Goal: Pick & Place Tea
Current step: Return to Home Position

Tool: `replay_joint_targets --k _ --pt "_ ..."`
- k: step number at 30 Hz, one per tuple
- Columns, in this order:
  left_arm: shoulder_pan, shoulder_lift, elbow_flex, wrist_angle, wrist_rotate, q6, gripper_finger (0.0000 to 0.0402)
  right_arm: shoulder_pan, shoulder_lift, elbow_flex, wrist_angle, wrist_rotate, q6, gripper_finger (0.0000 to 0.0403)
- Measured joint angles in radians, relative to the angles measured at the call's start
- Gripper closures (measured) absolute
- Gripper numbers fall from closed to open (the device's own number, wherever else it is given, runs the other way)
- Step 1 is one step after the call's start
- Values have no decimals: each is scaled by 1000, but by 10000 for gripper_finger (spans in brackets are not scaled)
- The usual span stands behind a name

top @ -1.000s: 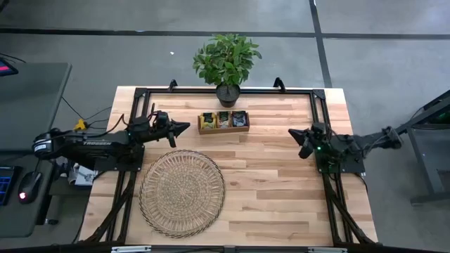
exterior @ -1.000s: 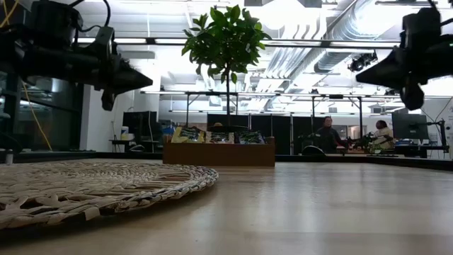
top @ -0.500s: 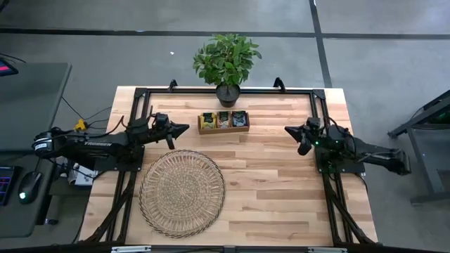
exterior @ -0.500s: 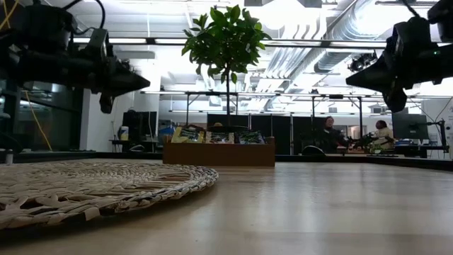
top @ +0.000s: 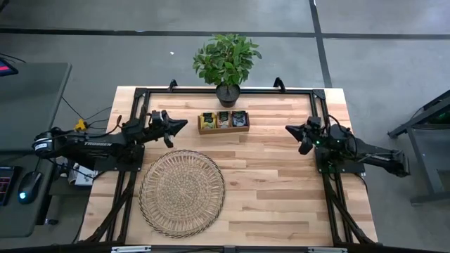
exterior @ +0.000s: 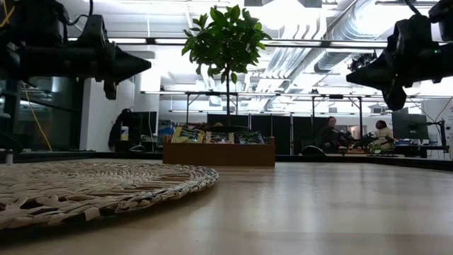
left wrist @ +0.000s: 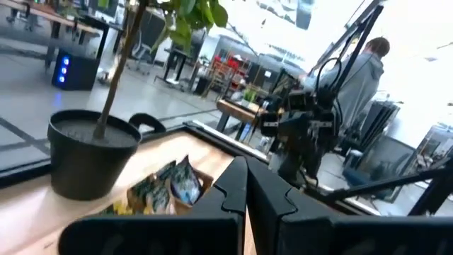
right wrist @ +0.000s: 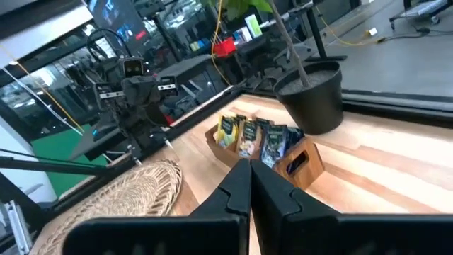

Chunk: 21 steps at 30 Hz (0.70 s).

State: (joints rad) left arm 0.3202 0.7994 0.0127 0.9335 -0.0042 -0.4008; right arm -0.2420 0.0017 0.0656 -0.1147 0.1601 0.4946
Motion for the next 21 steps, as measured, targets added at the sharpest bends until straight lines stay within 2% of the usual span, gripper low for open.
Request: replay_joint_targets --k 6,10,16,21 --pt "0 -41 -1 10 19 13 401 0 -1 3 28 -6 -4 403" --pt "0 -125 -1 -10 32 39 401 0 -1 3 45 -5 -4 403" --pt "0 -221 -1 -75 171 -19 401 0 0 3 21 -41 5 402" --pt "0 -241 -1 -70 201 -57 401 0 5 4 17 -45 62 394"
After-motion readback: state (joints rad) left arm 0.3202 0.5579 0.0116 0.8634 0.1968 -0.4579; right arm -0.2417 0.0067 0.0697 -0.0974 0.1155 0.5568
